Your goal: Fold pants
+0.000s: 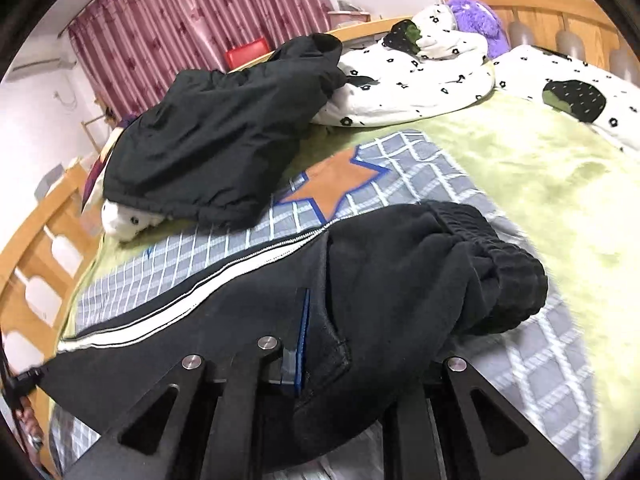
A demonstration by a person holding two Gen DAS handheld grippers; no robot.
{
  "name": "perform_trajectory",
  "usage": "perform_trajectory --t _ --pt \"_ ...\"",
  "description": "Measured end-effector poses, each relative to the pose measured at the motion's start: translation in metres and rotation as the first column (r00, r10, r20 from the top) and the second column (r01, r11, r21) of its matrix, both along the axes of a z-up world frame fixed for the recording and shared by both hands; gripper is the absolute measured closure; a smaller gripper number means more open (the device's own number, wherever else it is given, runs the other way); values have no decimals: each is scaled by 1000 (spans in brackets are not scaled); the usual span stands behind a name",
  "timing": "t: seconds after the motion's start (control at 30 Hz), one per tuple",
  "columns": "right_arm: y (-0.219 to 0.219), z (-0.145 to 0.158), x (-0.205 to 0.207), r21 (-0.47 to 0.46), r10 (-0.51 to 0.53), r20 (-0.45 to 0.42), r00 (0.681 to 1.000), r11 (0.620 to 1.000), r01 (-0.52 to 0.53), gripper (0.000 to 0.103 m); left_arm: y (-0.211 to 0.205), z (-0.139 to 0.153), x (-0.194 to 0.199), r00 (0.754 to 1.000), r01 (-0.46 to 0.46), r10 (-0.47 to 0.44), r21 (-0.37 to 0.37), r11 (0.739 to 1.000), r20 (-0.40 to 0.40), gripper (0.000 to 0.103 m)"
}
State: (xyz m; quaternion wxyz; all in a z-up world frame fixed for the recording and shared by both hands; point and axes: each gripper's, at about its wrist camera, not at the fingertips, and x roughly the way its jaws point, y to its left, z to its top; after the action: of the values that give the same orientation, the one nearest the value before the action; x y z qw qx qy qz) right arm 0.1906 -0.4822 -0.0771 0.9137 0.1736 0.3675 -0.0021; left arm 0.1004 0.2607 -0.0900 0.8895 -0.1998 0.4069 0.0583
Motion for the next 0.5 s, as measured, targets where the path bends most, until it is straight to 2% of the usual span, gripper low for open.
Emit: perform_trajectory --t 0.1,0.2,0.3,0.4,0.43,0.5 --pt "-24 -9 -41 21 13 -34 999 1000 -12 90 -7 -12 -34 999 43 -43 -10 999 -18 91" --pt "-42 -31 -73 35 7 -75 997 999 -5 89 -17 -44 -60 995 48 -47 1 999 -86 90" --pt "-50 -71 -85 48 -3 -164 986 999 11 87 -16 -75 -68 992 7 -8 -7 1000 -125 89" --pt "-51 -89 -94 41 -55 -196 979 997 64 67 -5 -88 -70 992 -58 47 -91 994 -120 82" --pt "-53 -90 -98 60 -67 -184 981 995 79 60 -3 -90 -70 991 -71 57 -120 990 -120 77" --pt "-61 -89 -111 120 -102 -161 982 985 122 52 -3 -91 -72 992 -73 56 -154 985 -114 67"
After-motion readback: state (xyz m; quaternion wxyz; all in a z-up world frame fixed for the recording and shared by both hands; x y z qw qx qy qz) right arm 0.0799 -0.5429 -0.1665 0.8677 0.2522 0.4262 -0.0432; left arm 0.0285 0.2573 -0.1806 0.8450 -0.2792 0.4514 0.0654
